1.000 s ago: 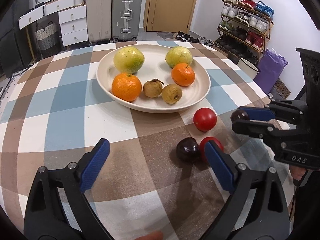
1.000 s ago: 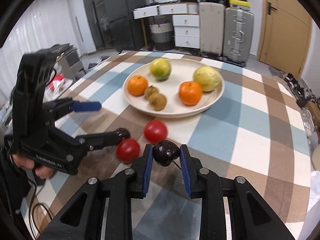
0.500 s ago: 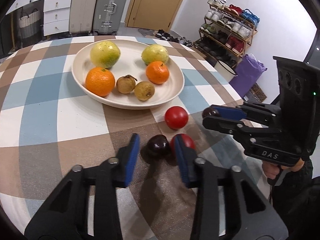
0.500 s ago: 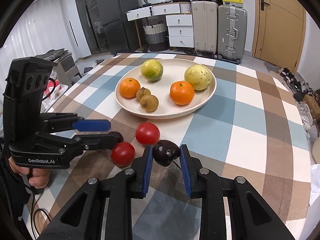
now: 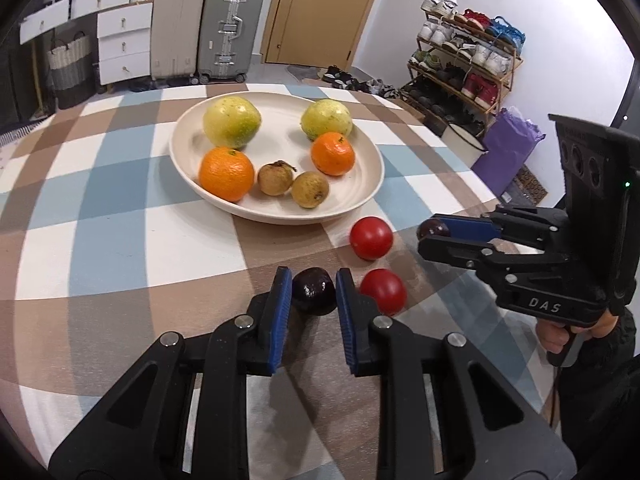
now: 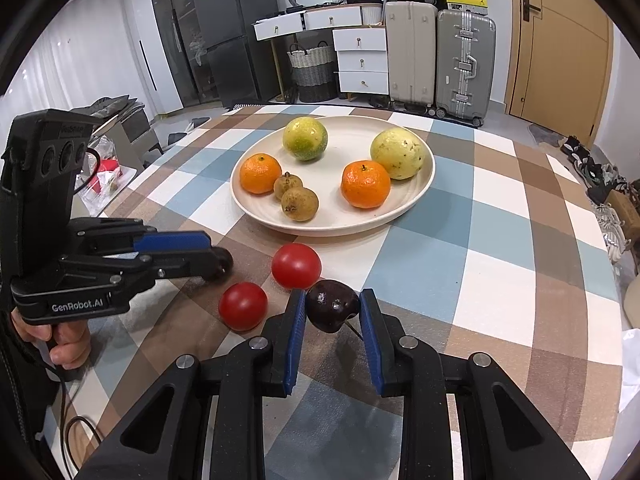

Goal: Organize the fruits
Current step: 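Grasp the dark plum with the left gripper while the right gripper grasps a dark cherry, then carry the plum and cherry onto the plate and open both grippers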

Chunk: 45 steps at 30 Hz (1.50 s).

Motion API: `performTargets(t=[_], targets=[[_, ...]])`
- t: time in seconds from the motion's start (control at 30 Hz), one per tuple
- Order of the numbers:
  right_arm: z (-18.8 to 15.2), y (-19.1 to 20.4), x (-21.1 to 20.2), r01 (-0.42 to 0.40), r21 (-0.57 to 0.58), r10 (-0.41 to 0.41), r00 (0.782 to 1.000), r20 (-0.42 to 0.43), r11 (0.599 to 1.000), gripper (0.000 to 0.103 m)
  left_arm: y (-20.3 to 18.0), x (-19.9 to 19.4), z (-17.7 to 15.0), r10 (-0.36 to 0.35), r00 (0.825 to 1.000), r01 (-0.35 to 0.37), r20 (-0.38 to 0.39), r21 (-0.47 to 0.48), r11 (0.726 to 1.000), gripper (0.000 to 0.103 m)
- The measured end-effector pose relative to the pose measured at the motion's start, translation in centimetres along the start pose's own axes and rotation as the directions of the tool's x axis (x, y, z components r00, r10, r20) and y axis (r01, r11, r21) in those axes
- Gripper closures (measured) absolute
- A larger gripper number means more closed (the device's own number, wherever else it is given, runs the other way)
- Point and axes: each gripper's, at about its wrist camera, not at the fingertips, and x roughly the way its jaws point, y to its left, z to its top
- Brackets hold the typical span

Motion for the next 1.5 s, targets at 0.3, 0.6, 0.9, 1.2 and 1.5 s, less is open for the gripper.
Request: performTargets(t=[0.3,0.6,0.9,1.2,1.5], targets=[[-0.1,0.2,0.3,0.001,-0.006,-0.001,1.0,-0.016,1.0,0.076,-0.7,1.3,-0.8,0.08,0.995,-0.076,-0.054,0.077,0.994,0.076],[-0.1,0.2,0.3,0.001,-0.006,-0.001,1.0,-0.011,1.0,0.076,-0.9,0.6,-0.7,0.046,0.999,-0.045,-0.005,0.083,0.996,0.08],[0.8,-0.3,-0.7,-0.033,0.033,0.031,0.998,0.055,0.999,0.076,-0.2,-1.7,1.2,0.07,0.994,-0.073,0.081,0.037,0.997,0.079],[4.6,0.1,-1.6,-0.016,0.024,0.014,0.995,0.099,1.0,0.076,0.5,-2.1,5.1,0.088,0.989,-0.093,0.118,0.039,0.995,0.079],[8.2,-0.7,0.1,-0.013,0.01,0.012,0.996,0.089,1.0,0.076,1.3,0.5,8.2,0.091,0.99,-0.096,0.109,0.041,0.994,0.079]])
